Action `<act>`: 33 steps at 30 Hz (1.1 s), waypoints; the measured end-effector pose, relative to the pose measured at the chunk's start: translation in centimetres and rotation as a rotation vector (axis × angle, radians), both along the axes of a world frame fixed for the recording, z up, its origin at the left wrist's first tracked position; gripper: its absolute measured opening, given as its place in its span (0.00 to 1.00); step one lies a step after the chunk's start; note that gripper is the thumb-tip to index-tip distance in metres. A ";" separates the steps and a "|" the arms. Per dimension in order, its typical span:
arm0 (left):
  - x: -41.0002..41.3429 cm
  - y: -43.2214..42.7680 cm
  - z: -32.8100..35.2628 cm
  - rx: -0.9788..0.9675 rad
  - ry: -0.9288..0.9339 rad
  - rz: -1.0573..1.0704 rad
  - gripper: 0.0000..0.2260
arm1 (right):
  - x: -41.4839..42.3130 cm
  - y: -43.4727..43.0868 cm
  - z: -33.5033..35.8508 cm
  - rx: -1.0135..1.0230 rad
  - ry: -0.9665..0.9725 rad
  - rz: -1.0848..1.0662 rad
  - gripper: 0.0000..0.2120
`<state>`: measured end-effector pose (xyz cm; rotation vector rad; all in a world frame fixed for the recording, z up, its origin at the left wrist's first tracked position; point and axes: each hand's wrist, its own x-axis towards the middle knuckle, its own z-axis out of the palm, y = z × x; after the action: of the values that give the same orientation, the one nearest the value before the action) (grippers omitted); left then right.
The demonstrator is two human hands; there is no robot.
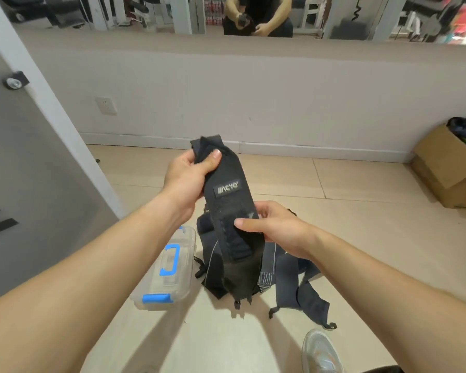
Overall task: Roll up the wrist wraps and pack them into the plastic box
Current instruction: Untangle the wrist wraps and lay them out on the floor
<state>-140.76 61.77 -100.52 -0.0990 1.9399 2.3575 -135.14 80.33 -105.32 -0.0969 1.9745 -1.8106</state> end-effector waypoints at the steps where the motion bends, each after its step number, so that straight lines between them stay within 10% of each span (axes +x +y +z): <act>1: -0.6 -0.1 0.3 0.005 0.011 0.048 0.04 | 0.1 0.1 0.0 0.018 -0.006 0.001 0.11; 15: -2.4 3.8 6.4 -0.309 0.180 0.285 0.08 | 0.8 0.5 3.9 0.133 0.133 -0.276 0.11; 22: -0.2 10.9 7.6 -0.346 0.238 0.117 0.06 | 3.0 6.9 5.3 0.189 0.086 -0.278 0.15; 28: 0.3 20.3 6.2 -0.913 0.547 -0.122 0.15 | 6.4 16.3 2.8 0.188 0.052 -0.382 0.10; 33: 0.0 28.7 0.2 -0.828 0.459 -0.250 0.14 | 8.5 23.3 -3.7 0.108 -0.035 -0.544 0.17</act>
<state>-140.77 90.43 -100.34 0.6382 2.8039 1.3701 -126.64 103.62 -109.03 0.5534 2.2136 -1.9891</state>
